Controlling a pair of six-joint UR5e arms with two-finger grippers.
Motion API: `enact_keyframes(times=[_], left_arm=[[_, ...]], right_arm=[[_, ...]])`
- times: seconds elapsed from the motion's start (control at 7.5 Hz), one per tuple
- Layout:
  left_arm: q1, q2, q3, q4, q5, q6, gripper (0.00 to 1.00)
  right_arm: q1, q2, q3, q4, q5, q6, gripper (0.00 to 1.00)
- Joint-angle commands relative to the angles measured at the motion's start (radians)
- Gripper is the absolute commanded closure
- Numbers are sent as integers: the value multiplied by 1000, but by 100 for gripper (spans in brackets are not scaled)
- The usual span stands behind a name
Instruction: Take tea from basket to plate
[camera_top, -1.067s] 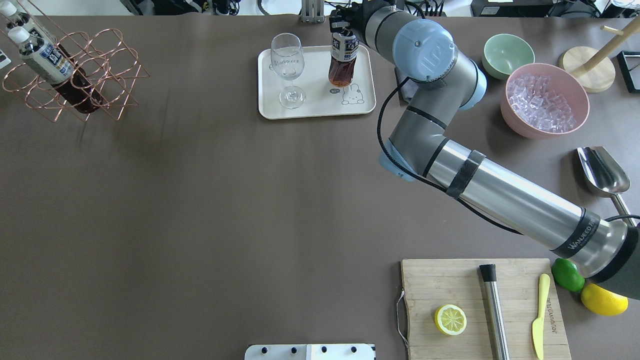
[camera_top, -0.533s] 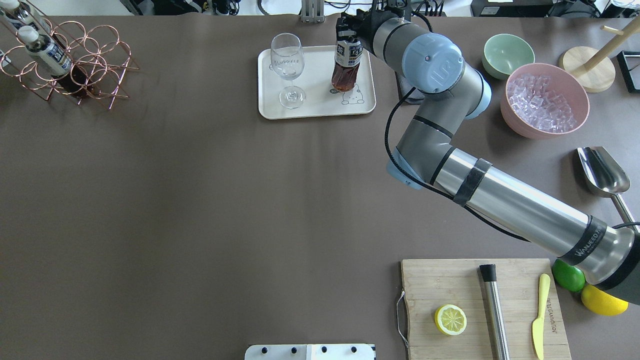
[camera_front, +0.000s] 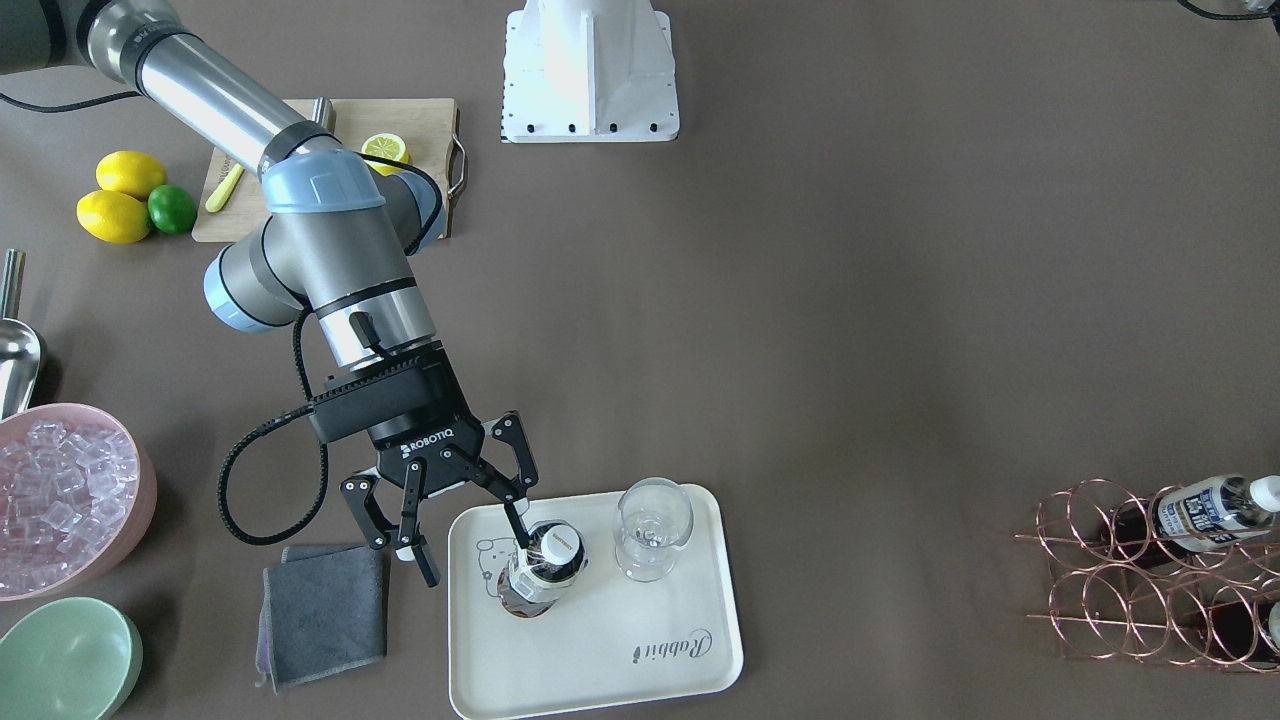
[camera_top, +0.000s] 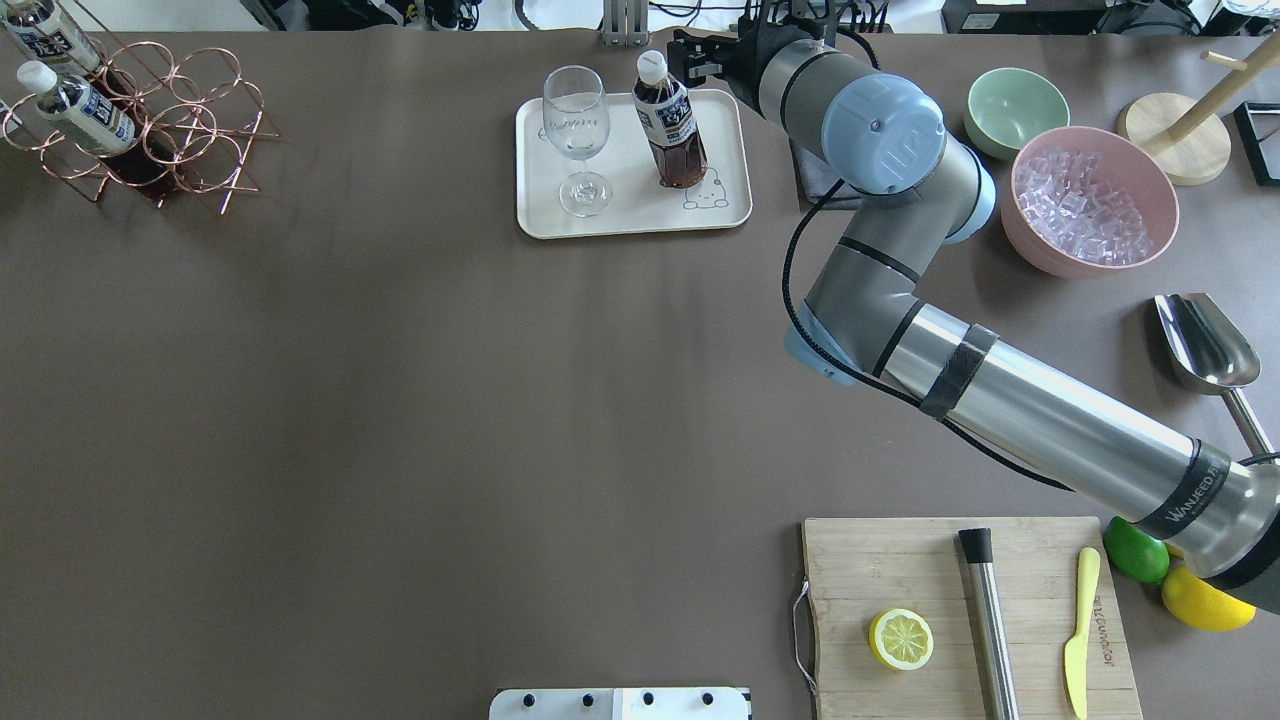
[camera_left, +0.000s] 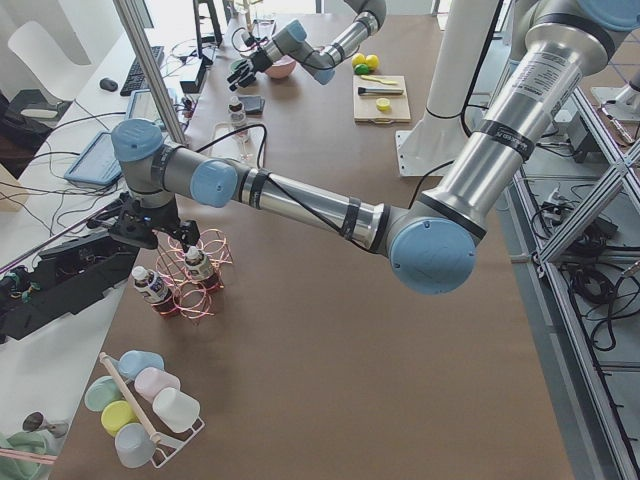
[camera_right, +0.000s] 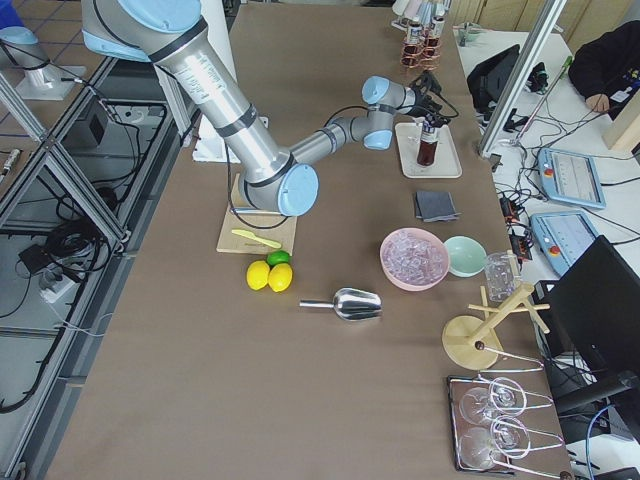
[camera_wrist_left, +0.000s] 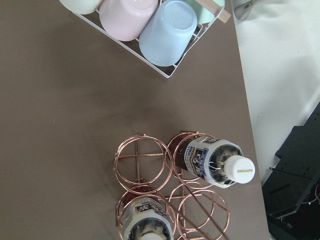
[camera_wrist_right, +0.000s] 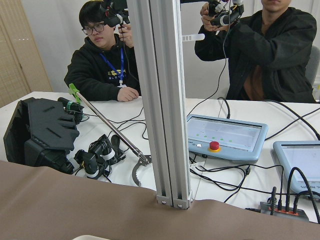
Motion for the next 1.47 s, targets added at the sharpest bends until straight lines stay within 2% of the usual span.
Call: enact_keyframes(times=[0.0,0.13,0.27,0.4,0.67,0.8,0.93,1.33], left_arm=[[-19,264,-281,21,-3,363,1],[-16,282,-308,120,-10,570,1],[-17,270,-318,267,-7,904,1],[-20,273,-339,352,-4,1151,1],[-20,358,-432,391,1,1486,1],[-52,416,-440,389,1,1659,1],[-74,472,-446,383,0,1784,1],[-60,520,-434,376,-3,1791,1]], right_arm=[[0,-11,17,3,5,1,0],[1,-15,21,3,6,1,0],[0,-17,24,3,6,1,0],[1,-18,27,3,6,1,0],[1,-29,43,3,8,1,0],[4,-55,72,3,14,1,0],[42,-81,101,2,90,3,0],[237,-249,155,5,519,-9,0]])
